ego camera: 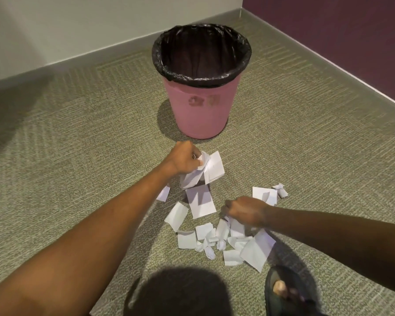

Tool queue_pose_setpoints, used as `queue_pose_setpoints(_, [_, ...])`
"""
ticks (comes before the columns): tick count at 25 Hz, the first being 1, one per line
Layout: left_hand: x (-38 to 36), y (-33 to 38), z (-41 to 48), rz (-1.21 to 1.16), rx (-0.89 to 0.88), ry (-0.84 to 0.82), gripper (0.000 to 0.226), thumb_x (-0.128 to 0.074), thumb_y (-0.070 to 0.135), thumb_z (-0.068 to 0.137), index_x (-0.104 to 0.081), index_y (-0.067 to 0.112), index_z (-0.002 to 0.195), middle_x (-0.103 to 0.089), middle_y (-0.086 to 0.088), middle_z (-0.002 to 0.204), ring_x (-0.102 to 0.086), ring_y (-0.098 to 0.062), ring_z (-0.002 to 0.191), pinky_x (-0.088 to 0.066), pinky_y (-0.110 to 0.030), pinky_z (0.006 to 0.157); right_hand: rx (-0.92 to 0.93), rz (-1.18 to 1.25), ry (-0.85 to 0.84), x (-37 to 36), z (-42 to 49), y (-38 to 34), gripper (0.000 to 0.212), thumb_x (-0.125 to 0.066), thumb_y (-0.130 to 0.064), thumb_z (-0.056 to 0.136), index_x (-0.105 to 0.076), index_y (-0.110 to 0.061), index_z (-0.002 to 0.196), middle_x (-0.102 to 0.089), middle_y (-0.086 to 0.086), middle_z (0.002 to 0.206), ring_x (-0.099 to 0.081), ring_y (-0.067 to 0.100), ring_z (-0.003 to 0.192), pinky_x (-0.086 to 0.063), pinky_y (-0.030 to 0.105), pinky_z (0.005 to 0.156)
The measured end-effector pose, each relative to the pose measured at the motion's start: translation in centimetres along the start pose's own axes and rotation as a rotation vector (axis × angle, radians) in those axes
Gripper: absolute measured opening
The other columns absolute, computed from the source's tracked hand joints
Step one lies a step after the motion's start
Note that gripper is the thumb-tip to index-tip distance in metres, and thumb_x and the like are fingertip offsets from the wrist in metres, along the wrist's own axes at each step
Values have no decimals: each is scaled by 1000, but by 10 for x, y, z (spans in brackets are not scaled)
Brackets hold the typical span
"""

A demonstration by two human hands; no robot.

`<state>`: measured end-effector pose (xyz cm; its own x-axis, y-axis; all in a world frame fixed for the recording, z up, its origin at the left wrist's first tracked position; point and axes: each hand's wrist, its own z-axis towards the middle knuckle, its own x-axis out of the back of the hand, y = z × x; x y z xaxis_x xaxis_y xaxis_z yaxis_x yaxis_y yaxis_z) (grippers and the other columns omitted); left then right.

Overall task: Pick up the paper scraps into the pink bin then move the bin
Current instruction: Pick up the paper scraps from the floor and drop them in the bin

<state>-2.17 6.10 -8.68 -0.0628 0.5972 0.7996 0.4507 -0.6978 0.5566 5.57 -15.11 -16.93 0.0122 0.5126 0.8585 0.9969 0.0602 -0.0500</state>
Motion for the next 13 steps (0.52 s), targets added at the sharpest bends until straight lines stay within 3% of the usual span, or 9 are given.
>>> queue_pose_setpoints(2, [30, 16, -3, -56, -23, 75, 19, -63, -5, 81, -63, 3, 63, -60, 3, 86, -51, 0, 54, -48, -17, 56, -93, 109, -2, 17, 14, 10, 15, -52, -3, 93, -65, -1, 100, -62, 9, 82, -61, 24, 71, -51, 30, 61])
queue_pose_setpoints(4, [69, 31, -2, -108, -45, 179, 4, -65, -3, 81, -68, -3, 79, -68, -10, 84, -55, -8, 55, -54, -34, 62, -136, 144, -9, 31, 19, 21, 13, -53, 0, 88, -66, 0, 87, -50, 3, 63, -58, 23, 64, -46, 28, 56])
queue_pose_setpoints(5, [90, 39, 0, -115, -68, 230, 7, -65, -1, 80, -72, -1, 82, -71, -13, 78, -54, -11, 57, -52, -35, 59, -137, 180, -4, 36, 18, 23, 14, -53, -1, 88, -66, 0, 85, -51, 4, 63, -59, 23, 65, -45, 27, 56])
queue_pose_setpoints(8, [154, 69, 14, -121, -160, 368, 14, -62, 4, 73, -74, 0, 78, -61, -5, 69, -48, -12, 58, -38, -28, 53, -145, 204, -65, 39, 9, 14, 25, -51, -25, 95, -63, -5, 104, -63, 16, 100, -66, 32, 87, -52, 34, 71])
queue_pose_setpoints(11, [203, 94, 38, -148, -200, 490, 10, -63, 5, 76, -72, 6, 75, -56, -1, 69, -47, -6, 56, -38, -22, 50, -119, 154, -146, 23, 3, 0, 74, -64, -58, 82, -38, -15, 138, -44, 18, 135, -60, 39, 102, -51, 44, 83])
queue_pose_setpoints(13, [215, 102, 63, -117, -199, 544, 7, -65, 6, 77, -71, 10, 76, -57, -1, 75, -53, -7, 64, -44, -22, 56, -111, 128, -161, 11, 5, -9, 105, -70, -66, 71, -16, -22, 148, -26, 21, 150, -57, 42, 107, -50, 46, 85])
